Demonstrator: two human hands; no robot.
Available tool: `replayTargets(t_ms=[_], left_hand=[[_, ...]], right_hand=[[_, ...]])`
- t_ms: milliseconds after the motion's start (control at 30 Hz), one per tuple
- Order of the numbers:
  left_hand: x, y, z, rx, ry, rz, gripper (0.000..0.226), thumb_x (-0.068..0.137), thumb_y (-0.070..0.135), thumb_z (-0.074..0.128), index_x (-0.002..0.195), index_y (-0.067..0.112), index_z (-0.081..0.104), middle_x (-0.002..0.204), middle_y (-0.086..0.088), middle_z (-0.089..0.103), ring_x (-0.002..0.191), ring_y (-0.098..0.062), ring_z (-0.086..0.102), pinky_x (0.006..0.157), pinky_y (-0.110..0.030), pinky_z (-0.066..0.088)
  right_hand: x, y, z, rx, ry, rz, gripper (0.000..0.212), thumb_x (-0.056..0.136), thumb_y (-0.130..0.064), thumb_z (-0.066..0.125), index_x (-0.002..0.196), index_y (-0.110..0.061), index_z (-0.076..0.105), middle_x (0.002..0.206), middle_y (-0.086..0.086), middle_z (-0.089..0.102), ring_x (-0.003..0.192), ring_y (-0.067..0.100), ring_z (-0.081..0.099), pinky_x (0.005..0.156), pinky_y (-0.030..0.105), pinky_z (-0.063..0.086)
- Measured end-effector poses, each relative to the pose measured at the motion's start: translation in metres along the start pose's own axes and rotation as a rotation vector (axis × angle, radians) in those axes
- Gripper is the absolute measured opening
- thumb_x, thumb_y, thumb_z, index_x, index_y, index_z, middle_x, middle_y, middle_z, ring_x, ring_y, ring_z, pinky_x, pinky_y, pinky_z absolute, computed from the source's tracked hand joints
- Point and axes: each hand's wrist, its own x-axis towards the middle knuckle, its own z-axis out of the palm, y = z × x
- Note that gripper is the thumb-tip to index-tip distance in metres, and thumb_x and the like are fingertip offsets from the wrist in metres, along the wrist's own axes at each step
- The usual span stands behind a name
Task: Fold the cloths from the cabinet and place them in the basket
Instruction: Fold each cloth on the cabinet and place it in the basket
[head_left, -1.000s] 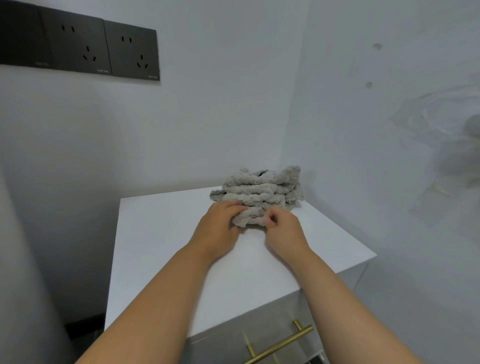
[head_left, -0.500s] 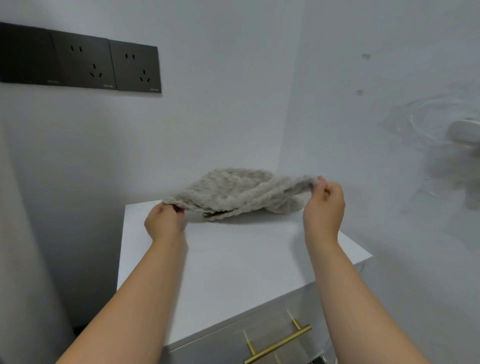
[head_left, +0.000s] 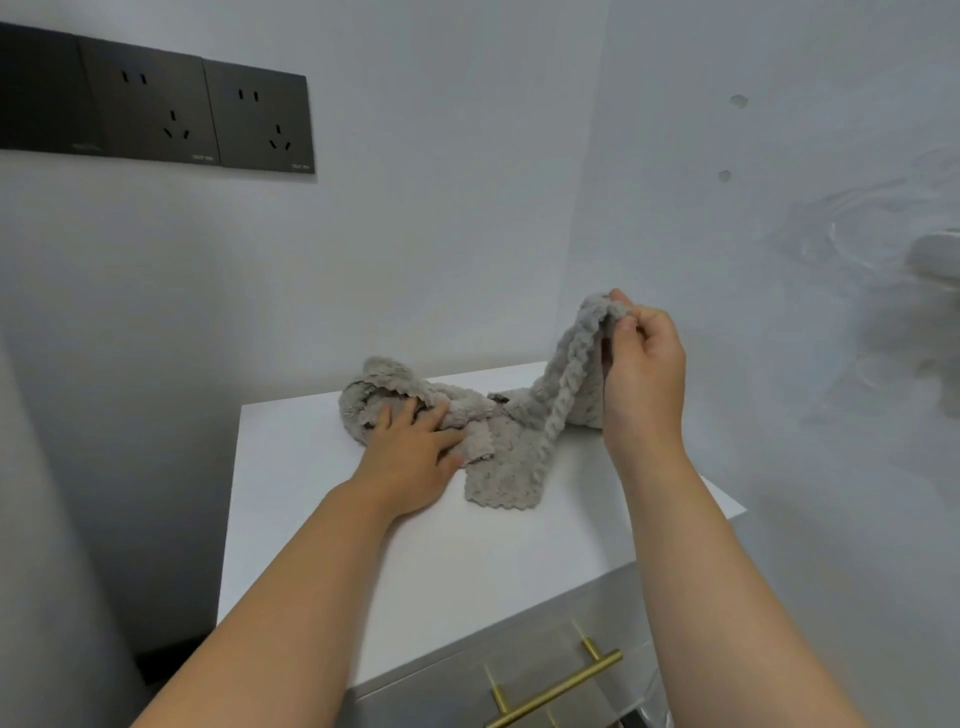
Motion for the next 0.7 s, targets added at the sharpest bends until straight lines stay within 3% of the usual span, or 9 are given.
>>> replayTargets(t_ms=[67,233,300,367,433,500,567,633,700], left_hand=[[0.003,-0.010,-0.004,0.029,0.015,-0.080,0.039,0.101,0.040,0.031,0.139,0.040,0.043,0.160,0.004,0.009,0.146,-0.028,0.002,0.117,-0.050,-0.003],[-0.003,-0.026,-0.019,0.008,0.362,-0.445,0.044,0.081,0.005,0.059,0.117,0.029,0.065,0.157,-0.010,0.017,0.145,-0.033,0.004,0.113,-0.057,0.007],[-0.007,-0.016,-0.023,-0.039,0.487,-0.373,0.039,0.077,0.001,0.064,0.110,0.020,0.069,0.155,-0.013,0.024,0.143,-0.035,0.012,0.112,-0.057,0.012],[-0.012,0.004,-0.026,-0.160,0.544,-0.146,0.027,0.086,0.010,0.061,0.111,0.016,0.069,0.148,-0.012,0.038,0.138,-0.032,0.027,0.112,-0.052,0.022],[-0.022,0.035,-0.034,-0.434,0.435,0.075,0.033,0.094,0.033,0.050,0.119,0.018,0.065,0.136,-0.002,0.053,0.128,-0.019,0.040,0.108,-0.038,0.031],[-0.034,0.061,-0.042,-0.628,0.270,0.192,0.052,0.087,0.055,0.044,0.127,0.024,0.058,0.129,0.010,0.055,0.119,-0.007,0.044,0.099,-0.025,0.032],[-0.038,0.075,-0.039,-0.495,0.183,0.233,0.068,0.079,0.063,0.053,0.136,0.026,0.047,0.135,0.010,0.050,0.121,-0.007,0.042,0.097,-0.026,0.034],[-0.039,0.079,-0.026,-0.250,0.136,0.195,0.071,0.078,0.050,0.064,0.139,0.022,0.042,0.141,0.007,0.044,0.126,-0.015,0.041,0.101,-0.031,0.037],[-0.039,0.078,-0.014,-0.240,0.146,0.069,0.048,0.081,0.026,0.063,0.128,0.018,0.054,0.134,0.003,0.050,0.118,-0.021,0.048,0.091,-0.032,0.043]], right_hand=[[-0.002,-0.001,0.000,0.001,-0.025,0.029,0.020,0.099,-0.007,0.039,0.096,-0.015,0.057,0.125,-0.005,0.060,0.113,0.007,0.057,0.103,0.036,0.045],[-0.010,-0.016,-0.005,-0.148,-0.061,-0.005,0.023,0.095,-0.007,0.050,0.074,-0.018,0.054,0.112,-0.003,0.066,0.096,-0.003,0.060,0.091,0.017,0.047],[-0.013,-0.019,-0.010,-0.257,-0.058,-0.045,0.019,0.092,-0.010,0.056,0.075,-0.018,0.059,0.096,-0.008,0.067,0.089,0.002,0.062,0.084,0.019,0.049],[-0.015,-0.023,-0.013,-0.365,-0.054,-0.088,0.013,0.090,-0.013,0.059,0.079,-0.017,0.063,0.080,-0.010,0.065,0.077,0.005,0.060,0.073,0.018,0.048],[-0.018,-0.025,-0.016,-0.412,-0.059,-0.105,0.011,0.090,-0.015,0.059,0.080,-0.017,0.064,0.076,-0.009,0.064,0.073,0.006,0.059,0.068,0.017,0.046],[-0.019,-0.029,-0.019,-0.406,-0.046,-0.109,0.011,0.091,-0.016,0.058,0.081,-0.016,0.062,0.075,-0.009,0.063,0.073,0.008,0.059,0.066,0.015,0.044],[-0.022,-0.031,-0.022,-0.386,-0.001,-0.124,0.011,0.092,-0.016,0.056,0.082,-0.016,0.059,0.072,-0.010,0.061,0.069,0.004,0.057,0.061,0.010,0.040],[-0.024,-0.036,-0.027,-0.340,0.052,-0.153,0.011,0.094,-0.015,0.054,0.083,-0.016,0.056,0.066,-0.010,0.057,0.062,0.000,0.053,0.058,0.007,0.037],[-0.027,-0.040,-0.033,-0.293,0.105,-0.177,0.012,0.096,-0.014,0.051,0.084,-0.016,0.052,0.063,-0.008,0.053,0.057,-0.001,0.049,0.057,0.007,0.036]])
